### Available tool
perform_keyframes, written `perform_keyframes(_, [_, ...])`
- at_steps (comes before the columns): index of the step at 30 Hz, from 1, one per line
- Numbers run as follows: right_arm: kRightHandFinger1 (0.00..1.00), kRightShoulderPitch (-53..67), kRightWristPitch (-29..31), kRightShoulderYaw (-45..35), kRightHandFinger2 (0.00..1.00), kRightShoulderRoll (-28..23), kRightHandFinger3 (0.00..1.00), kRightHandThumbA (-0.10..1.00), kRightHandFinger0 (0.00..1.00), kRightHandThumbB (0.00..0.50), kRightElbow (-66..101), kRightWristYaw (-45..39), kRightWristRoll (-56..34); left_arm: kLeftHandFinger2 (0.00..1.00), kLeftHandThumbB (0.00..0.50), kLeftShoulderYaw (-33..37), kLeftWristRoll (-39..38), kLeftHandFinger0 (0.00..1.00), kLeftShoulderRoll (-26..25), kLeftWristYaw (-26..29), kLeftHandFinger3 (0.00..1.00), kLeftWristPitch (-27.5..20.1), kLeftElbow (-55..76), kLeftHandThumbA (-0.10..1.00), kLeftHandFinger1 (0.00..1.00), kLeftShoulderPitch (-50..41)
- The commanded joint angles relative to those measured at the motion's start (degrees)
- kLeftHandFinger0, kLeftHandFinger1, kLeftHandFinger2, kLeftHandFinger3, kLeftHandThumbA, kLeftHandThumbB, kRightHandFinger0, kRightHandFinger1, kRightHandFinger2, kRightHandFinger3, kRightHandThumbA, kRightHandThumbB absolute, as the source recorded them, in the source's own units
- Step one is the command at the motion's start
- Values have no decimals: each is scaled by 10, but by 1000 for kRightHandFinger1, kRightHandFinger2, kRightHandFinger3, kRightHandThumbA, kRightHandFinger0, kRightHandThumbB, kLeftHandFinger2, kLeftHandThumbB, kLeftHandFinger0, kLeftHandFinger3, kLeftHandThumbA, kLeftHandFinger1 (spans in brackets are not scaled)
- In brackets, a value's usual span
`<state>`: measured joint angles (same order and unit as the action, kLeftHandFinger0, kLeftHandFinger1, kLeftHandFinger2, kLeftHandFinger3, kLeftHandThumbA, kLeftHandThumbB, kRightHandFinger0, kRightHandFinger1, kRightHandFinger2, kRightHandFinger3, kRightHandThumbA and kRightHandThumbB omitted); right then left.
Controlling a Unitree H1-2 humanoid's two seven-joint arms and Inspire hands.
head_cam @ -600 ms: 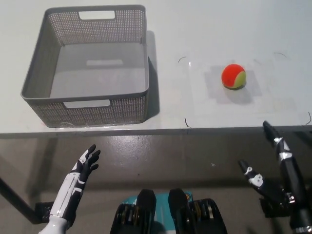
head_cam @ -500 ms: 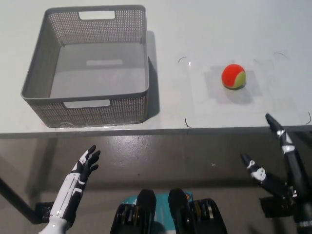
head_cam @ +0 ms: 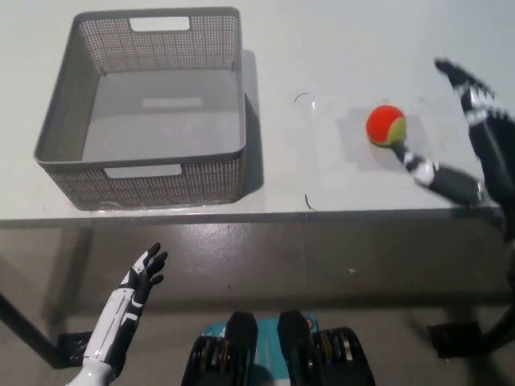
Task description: Use the right hand to pick up a tennis ball and put it into a container on the left side
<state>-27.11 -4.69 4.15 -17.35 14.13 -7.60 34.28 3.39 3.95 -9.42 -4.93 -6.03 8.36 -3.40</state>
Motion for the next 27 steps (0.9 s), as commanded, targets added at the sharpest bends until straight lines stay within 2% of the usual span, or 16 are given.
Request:
perform_keyframes(1, [1000, -141, -119, 33, 1000, -39, 1000, 783, 1000, 462, -44, -94, 108, 1000, 244, 2, -9, 1000, -19, -18, 1000, -61, 4, 1000, 1000, -1])
perform_keyframes(3, [1000, -169, -132, 45, 1000, -46, 1000, 769, 1000, 470, -71, -111, 105, 1000, 250, 2, -10, 1000, -18, -19, 1000, -67, 3, 1000, 1000, -2])
perform_keyframes(4, [1000, -186, -137, 50, 1000, -46, 1000, 723, 1000, 433, -92, -117, 98, 1000, 251, 2, -16, 1000, -20, -23, 1000, -72, 1, 1000, 1000, -1])
perform_keyframes(5, [1000, -217, -148, 66, 1000, -48, 1000, 755, 1000, 464, -130, -133, 102, 1000, 249, 3, -18, 1000, -21, -26, 1000, -75, 0, 1000, 1000, -1])
perform_keyframes(10, [1000, -290, -176, 109, 1000, -45, 1000, 800, 1000, 489, -236, -160, 102, 1000, 243, 5, -15, 1000, -23, -30, 1000, -87, -5, 1000, 1000, -1])
perform_keyframes(13, [1000, -329, -160, 120, 1000, -31, 1000, 732, 1000, 478, -341, -145, 75, 1000, 249, 7, -20, 1000, -23, -34, 1000, -91, 0, 1000, 1000, -7])
perform_keyframes(16, [1000, -374, -160, 124, 1000, -16, 1000, 685, 1000, 500, -435, -143, 56, 1000, 253, 7, -20, 1000, -22, -35, 1000, -90, 1, 1000, 1000, -4])
perform_keyframes(21, [1000, -428, -142, 131, 1000, -3, 1000, 687, 1000, 500, -567, -122, 47, 1000, 258, 8, -17, 1000, -22, -37, 1000, -95, 1, 1000, 1000, -4])
perform_keyframes(22, [1000, -434, -136, 133, 1000, 1, 1000, 680, 1000, 470, -586, -118, 46, 1000, 260, 7, -17, 1000, -22, -36, 1000, -95, 2, 1000, 1000, -7])
perform_keyframes(23, [1000, -445, -135, 136, 1000, 3, 1000, 715, 1000, 496, -615, -116, 46, 1000, 253, 7, -18, 1000, -22, -37, 1000, -99, 3, 1000, 1000, -9])
perform_keyframes(27, [1000, -461, -128, 135, 1000, 7, 1000, 757, 1000, 482, -669, -120, 33, 1000, 258, 7, -20, 1000, -21, -40, 1000, -101, 2, 998, 1000, -10])
